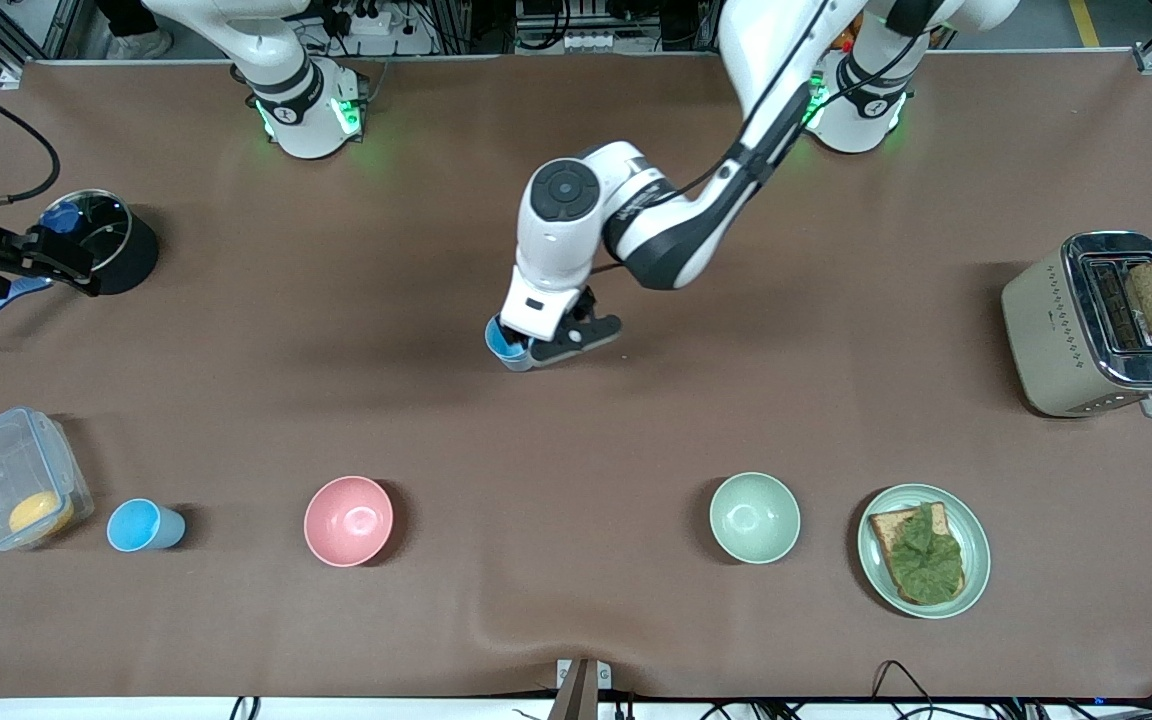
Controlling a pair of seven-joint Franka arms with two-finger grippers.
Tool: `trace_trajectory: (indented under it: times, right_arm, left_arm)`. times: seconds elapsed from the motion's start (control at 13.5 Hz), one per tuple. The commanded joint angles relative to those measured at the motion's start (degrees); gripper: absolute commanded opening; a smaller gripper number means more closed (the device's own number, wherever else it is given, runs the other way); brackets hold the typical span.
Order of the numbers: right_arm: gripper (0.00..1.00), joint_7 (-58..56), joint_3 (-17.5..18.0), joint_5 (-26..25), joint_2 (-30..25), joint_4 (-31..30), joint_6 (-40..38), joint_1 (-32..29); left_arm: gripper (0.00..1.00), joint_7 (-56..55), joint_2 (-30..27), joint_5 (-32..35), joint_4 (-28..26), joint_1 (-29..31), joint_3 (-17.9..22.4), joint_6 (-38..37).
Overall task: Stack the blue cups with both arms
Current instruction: 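Open the left gripper and lift it off the stacked cups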
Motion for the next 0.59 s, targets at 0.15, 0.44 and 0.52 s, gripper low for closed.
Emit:
trace_trajectory:
  times: [0.15,0.44,0.52]
  right_arm:
    - [1.00,0.15,1.04,-1.15,0.20,0.56,-0.70,-0.53]
    - [1.00,0.15,0.96,-1.15,0.20,0.38,-0.79,-0.79]
    - [1.00,0.15,0.96,-1.15,0.29,0.30,-0.79,-0.88]
  left_arm:
    - [1.00,20.86,-13.71,1.47,-1.96,12.61,0.34,-17.56]
    - [1.00,34.33,-20.40,1.47,-3.27,21.85,0.34,-24.80]
    - [1.00,37.32,-21.37,1.38,-3.45,24.13,0.00,-24.89]
